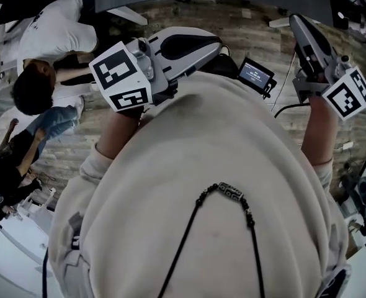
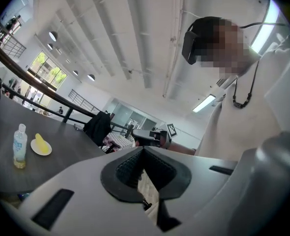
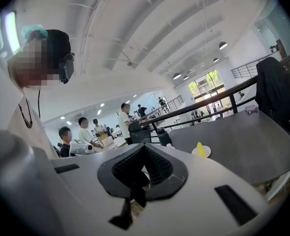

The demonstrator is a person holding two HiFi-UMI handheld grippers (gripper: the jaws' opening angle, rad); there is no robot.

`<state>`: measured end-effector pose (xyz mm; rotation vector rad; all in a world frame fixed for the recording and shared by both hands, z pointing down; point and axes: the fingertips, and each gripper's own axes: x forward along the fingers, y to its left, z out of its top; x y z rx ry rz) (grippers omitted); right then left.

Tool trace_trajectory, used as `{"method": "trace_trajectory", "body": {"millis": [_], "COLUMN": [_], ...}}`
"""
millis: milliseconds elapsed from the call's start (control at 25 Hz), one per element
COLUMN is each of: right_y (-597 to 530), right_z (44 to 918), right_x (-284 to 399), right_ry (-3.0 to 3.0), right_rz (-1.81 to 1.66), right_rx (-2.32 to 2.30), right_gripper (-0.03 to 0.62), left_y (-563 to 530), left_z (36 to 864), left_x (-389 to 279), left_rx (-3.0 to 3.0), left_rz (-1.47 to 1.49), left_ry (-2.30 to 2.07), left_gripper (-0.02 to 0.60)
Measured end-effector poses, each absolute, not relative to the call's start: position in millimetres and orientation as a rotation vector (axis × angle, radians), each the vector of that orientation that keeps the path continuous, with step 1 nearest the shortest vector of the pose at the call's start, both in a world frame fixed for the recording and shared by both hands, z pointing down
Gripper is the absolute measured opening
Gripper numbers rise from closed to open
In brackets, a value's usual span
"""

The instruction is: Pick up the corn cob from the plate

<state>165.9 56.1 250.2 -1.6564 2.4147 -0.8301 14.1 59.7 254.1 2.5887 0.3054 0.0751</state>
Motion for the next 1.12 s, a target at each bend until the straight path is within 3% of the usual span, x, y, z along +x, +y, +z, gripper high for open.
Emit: {"method": "trace_trajectory", "body": {"millis": [280, 640, 1120], "right_y": [80, 56, 62], "right_z": [248, 257, 293], "right_x": [80, 167, 189], "right_ry": [2.492, 2.499, 2.385], "right_rz": [-0.785, -0.844, -0.985], "right_rx": [-1.583, -1.494, -1.404], "right_gripper": [0.015, 0.015, 0.015], "left_y": [99, 75, 77], "left_z": [259, 252, 255], "left_x": [-67, 16, 25], "left_rx": [2.6, 2.581, 2.531], "left_rz": [0.069, 0.117, 0.216], "left_ry": [0.215, 0.081, -0.051], "left_gripper": [0.002, 0.002, 0.002]}}
